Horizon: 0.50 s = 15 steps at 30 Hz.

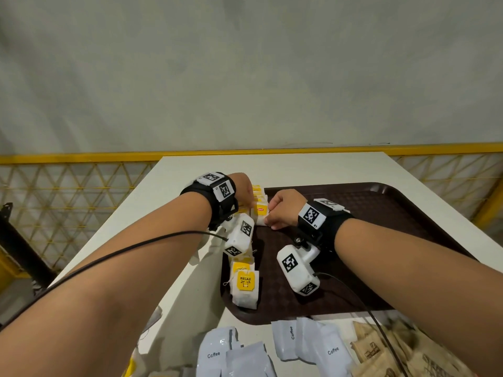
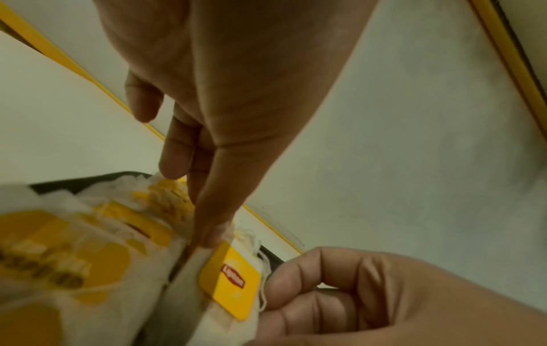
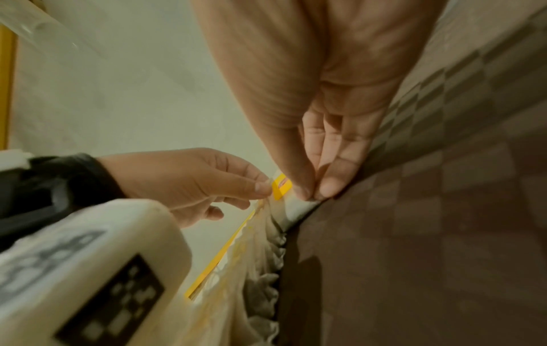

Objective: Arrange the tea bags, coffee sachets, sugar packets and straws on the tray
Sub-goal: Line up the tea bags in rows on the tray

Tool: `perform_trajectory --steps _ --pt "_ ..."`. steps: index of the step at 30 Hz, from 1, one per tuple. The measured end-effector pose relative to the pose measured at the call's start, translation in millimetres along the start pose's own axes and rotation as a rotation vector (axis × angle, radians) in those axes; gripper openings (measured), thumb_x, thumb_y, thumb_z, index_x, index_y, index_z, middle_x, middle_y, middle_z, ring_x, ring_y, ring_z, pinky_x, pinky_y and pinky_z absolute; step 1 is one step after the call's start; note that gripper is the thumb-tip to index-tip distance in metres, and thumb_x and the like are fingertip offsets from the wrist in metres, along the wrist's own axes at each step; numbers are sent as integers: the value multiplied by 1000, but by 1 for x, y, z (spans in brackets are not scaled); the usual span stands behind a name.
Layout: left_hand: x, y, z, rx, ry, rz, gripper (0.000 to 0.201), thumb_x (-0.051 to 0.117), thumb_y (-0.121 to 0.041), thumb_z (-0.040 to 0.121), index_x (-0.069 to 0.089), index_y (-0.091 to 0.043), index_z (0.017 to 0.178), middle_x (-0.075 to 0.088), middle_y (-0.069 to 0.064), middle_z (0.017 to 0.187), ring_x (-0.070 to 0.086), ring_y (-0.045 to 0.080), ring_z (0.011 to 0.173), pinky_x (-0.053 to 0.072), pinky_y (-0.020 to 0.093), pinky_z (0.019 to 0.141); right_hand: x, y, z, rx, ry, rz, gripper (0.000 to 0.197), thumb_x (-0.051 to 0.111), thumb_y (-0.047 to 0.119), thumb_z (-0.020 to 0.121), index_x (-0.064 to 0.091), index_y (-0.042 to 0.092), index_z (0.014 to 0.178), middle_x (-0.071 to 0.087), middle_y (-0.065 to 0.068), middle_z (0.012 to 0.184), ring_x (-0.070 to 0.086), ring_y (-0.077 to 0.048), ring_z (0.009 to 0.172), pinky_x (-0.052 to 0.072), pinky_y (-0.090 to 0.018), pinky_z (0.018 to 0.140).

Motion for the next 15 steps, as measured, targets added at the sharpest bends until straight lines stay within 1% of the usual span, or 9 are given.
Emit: perform_trajectory --steps 2,4,6,7,8,10,12,13,15 --pt "-2 1 -1 -7 -19 -16 29 68 -22 86 69 -4 109 67 9 110 57 18 92 45 28 78 -1 0 3 -11 -2 -17 28 74 -5 72 54 13 69 63 -11 72 69 -32 72 58 -44 79" --pt "-9 5 -2 -13 -84 -57 26 68 -18 86 70 -7 109 65 8 117 60 22 104 47 28 84 -5 0 6 -22 -34 -20 23 68 -4 78 56 13 68 63 -9 73 67 -25 69 58 -38 77" --pt "-22 16 -5 -44 -187 -136 22 64 -10 88 69 -10 109 62 6 121 58 22 110 46 27 86 -11 -1 7 -34 -109 18 18 61 -5 82 64 10 75 65 -10 79 64 -23 72 57 -36 80" --pt "-28 23 -7 -66 -229 -183 23 62 -7 88 69 -11 109 62 7 121 58 22 110 46 27 87 -14 1 8 -52 -141 21 16 58 -6 83 68 7 84 67 -13 86 65 -24 79 56 -36 83" --pt "-32 30 -8 -87 -251 -229 24 61 -4 88 69 -11 109 62 7 121 58 23 109 46 28 87 -14 3 7 -74 -160 10 21 56 -5 84 70 4 96 69 -14 96 65 -24 87 55 -34 86" --pt "-33 39 -12 -117 -252 -279 25 61 -3 87 69 -10 110 64 9 117 61 24 103 47 27 82 -12 8 6 -109 -159 -24 31 54 -4 85 69 5 111 68 -12 113 63 -23 102 51 -30 91" --pt "-28 41 -15 -128 -228 -277 23 64 -5 87 70 -9 109 67 9 113 61 22 90 47 26 76 -9 13 3 -120 -153 -73 34 52 -3 87 68 6 115 65 -10 120 60 -22 111 47 -24 91" --pt "-26 41 -17 -126 -221 -272 22 65 -7 87 71 -9 108 68 9 112 61 22 89 48 26 76 -8 15 2 -118 -152 -100 34 51 -2 88 67 7 117 64 -9 122 59 -22 113 45 -22 90" --pt "-19 40 -18 -119 -205 -265 21 65 -8 87 72 -9 106 68 8 112 63 22 99 49 27 83 -6 18 1 -117 -153 -130 34 49 -1 90 66 8 118 62 -9 126 57 -23 116 43 -22 89"
Point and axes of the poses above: each hand's wrist, its own z-axis towards the middle knuckle, its own x-axis out of the palm, y = z × x, the point moved 9 cm from there along z, towards the middle knuckle
